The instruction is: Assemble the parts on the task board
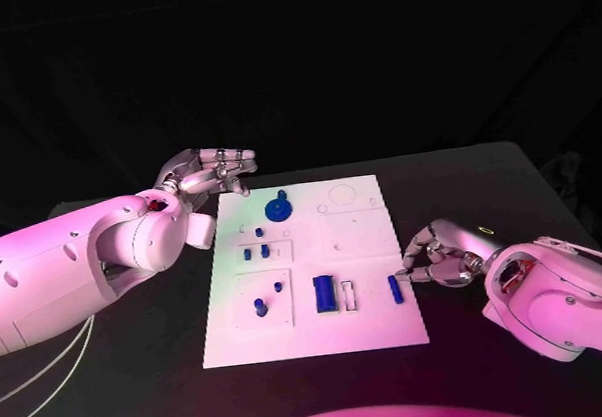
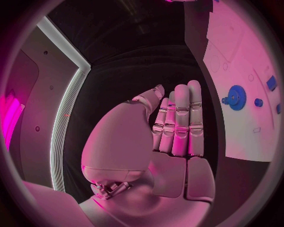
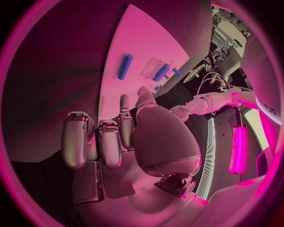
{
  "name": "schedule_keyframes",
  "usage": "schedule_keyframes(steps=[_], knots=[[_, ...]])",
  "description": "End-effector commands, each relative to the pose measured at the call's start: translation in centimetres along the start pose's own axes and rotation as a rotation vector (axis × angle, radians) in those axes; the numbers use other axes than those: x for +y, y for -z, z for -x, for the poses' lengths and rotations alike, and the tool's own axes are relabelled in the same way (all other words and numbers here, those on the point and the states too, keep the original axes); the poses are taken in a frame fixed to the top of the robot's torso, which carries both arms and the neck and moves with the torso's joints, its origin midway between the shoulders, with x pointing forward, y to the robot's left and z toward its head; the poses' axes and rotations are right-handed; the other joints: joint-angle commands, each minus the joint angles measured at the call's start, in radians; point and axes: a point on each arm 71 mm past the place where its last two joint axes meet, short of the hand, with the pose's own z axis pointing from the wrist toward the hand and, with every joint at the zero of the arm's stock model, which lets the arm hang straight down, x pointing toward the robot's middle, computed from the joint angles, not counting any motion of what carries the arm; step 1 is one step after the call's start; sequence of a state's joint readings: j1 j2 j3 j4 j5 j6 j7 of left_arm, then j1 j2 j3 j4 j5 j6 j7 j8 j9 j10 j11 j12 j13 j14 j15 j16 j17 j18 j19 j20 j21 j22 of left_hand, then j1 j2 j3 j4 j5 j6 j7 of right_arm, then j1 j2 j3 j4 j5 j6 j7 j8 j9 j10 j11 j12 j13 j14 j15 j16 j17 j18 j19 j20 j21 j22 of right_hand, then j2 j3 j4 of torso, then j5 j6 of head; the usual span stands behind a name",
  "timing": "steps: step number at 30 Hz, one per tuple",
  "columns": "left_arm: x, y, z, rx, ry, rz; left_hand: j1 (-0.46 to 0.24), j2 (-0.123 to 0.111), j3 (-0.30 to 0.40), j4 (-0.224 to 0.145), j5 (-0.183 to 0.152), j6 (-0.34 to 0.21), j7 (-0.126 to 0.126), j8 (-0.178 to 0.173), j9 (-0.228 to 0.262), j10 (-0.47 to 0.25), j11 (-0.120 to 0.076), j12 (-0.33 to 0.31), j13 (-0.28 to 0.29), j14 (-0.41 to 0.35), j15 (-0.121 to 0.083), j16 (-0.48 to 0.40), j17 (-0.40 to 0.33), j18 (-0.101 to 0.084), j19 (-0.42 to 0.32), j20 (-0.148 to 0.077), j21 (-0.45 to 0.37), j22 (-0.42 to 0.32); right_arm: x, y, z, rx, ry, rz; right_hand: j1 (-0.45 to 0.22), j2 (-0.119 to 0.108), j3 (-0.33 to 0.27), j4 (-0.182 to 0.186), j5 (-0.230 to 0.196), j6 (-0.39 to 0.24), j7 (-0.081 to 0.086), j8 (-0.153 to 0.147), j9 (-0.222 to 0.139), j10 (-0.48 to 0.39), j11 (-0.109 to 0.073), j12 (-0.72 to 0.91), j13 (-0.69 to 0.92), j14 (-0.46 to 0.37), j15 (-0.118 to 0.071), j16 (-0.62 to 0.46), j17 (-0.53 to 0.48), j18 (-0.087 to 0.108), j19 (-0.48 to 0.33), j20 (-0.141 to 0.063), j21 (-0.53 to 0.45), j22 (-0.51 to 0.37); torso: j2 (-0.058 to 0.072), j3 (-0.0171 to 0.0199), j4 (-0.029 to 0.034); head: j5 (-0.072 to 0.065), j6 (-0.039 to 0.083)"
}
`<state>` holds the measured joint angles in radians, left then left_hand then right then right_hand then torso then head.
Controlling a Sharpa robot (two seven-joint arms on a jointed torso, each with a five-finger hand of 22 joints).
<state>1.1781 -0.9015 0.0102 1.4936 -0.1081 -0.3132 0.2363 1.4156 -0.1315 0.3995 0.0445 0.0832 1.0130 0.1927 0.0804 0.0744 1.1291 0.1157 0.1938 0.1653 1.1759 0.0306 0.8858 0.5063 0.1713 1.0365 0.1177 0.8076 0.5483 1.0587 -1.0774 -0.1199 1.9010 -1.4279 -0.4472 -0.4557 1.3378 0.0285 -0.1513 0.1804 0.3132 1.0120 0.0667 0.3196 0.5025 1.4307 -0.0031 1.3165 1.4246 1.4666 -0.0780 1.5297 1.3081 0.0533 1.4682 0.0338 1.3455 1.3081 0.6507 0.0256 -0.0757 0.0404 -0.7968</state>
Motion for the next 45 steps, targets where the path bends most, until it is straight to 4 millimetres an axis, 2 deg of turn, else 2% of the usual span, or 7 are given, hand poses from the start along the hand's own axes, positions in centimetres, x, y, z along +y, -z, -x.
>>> schedule_keyframes(steps=[1,28,37,38,40,41,45], knots=[[0.0,0.0,-0.3,0.019,0.008,-0.005,0.002,0.001,-0.001,-0.003,-0.003,-0.009,0.0,0.004,-0.001,-0.007,-0.002,0.005,0.001,-0.007,0.002,0.005,-0.001,0.013,0.005,0.003,-0.005,-0.001,-0.2,0.0,-0.5,0.012,0.07,-0.009,0.009,0.006,-0.002,-0.001,0.004,0.009,0.002,-0.004,-0.002,-0.004,-0.003,-0.001,-0.06,0.086,0.009,0.001,0.178,-0.013,0.035,0.006,0.006,0.209,0.0,-0.0003,0.0008,-0.007,-0.002],[0.0,0.1,-0.2,0.021,0.009,-0.003,0.0,0.001,-0.002,-0.002,-0.003,-0.009,0.001,0.004,-0.001,-0.008,-0.001,0.007,0.001,-0.007,0.003,0.006,-0.001,0.013,0.005,0.003,-0.005,-0.001,-0.1,-1.1,-4.1,0.069,0.115,-0.06,-0.001,0.005,-0.016,0.015,0.009,0.033,-0.003,-0.011,-0.01,-0.003,-0.006,-0.004,-0.061,0.086,0.008,0.0,0.175,-0.012,0.035,0.007,0.002,0.208,0.0,-0.0012,0.0012,0.003,-0.011],[0.0,0.1,-0.1,0.02,0.008,-0.003,0.0,0.001,-0.002,-0.002,-0.003,-0.009,0.001,0.004,-0.001,-0.008,-0.001,0.007,0.001,-0.007,0.003,0.006,-0.001,0.013,0.005,0.003,-0.005,-0.001,0.2,-1.4,-5.0,0.111,0.193,-0.06,0.04,-0.003,-0.015,-0.006,-0.007,0.045,-0.008,-0.017,-0.013,-0.003,-0.011,-0.006,-0.061,0.086,0.003,-0.001,0.175,-0.012,0.035,0.004,0.003,0.208,-0.001,-0.0012,0.0017,0.004,-0.015],[0.0,0.1,-0.1,0.02,0.008,-0.003,0.0,0.001,-0.002,-0.002,-0.003,-0.009,0.001,0.004,-0.001,-0.008,-0.001,0.007,0.001,-0.007,0.003,0.006,-0.001,0.013,0.005,0.003,-0.005,-0.001,0.3,-1.5,-5.1,0.114,0.208,-0.06,0.055,-0.004,-0.01,-0.014,-0.016,0.048,-0.01,-0.018,-0.014,-0.003,-0.012,-0.007,-0.061,0.086,0.002,-0.001,0.176,-0.012,0.035,0.003,0.003,0.208,-0.001,-0.0012,0.0017,0.004,-0.015],[0.0,0.1,-0.1,0.02,0.008,-0.003,0.0,0.001,-0.002,-0.002,-0.003,-0.009,0.001,0.004,-0.001,-0.008,-0.001,0.007,0.001,-0.007,0.003,0.006,-0.001,0.013,0.005,0.003,-0.005,-0.001,0.4,-1.6,-5.2,0.12,0.231,-0.063,0.083,0.004,0.005,-0.028,-0.09,0.056,-0.012,-0.02,-0.016,-0.003,-0.014,-0.008,-0.06,0.086,0.0,0.0,0.177,-0.013,0.035,0.001,0.005,0.209,-0.001,-0.0014,0.0018,0.005,-0.016],[0.0,0.1,-0.1,0.02,0.008,-0.003,0.0,0.001,-0.002,-0.002,-0.003,-0.009,0.001,0.004,-0.001,-0.008,-0.001,0.007,0.001,-0.007,0.003,0.006,-0.001,0.013,0.005,0.003,-0.005,-0.001,0.4,-1.6,-5.3,0.123,0.243,-0.065,0.095,0.005,0.012,-0.035,-0.106,0.058,-0.013,-0.021,-0.016,-0.003,-0.016,-0.008,-0.06,0.086,-0.001,0.001,0.178,-0.013,0.036,0.0,0.007,0.21,-0.001,-0.0012,0.0018,0.005,-0.016],[0.0,0.1,-0.1,0.02,0.008,-0.002,-0.002,0.001,-0.003,-0.001,-0.003,-0.009,0.001,0.005,-0.001,-0.009,-0.001,0.007,0.001,-0.007,0.003,0.006,-0.001,0.013,0.005,0.004,-0.006,-0.002,0.5,-1.6,-5.3,0.12,0.274,-0.073,0.135,0.011,0.041,-0.057,-0.116,0.067,-0.018,-0.025,-0.019,-0.003,-0.02,-0.01,-0.06,0.087,-0.004,0.003,0.184,-0.014,0.037,-0.003,0.009,0.21,-0.001,-0.0012,0.0018,0.005,-0.017]])
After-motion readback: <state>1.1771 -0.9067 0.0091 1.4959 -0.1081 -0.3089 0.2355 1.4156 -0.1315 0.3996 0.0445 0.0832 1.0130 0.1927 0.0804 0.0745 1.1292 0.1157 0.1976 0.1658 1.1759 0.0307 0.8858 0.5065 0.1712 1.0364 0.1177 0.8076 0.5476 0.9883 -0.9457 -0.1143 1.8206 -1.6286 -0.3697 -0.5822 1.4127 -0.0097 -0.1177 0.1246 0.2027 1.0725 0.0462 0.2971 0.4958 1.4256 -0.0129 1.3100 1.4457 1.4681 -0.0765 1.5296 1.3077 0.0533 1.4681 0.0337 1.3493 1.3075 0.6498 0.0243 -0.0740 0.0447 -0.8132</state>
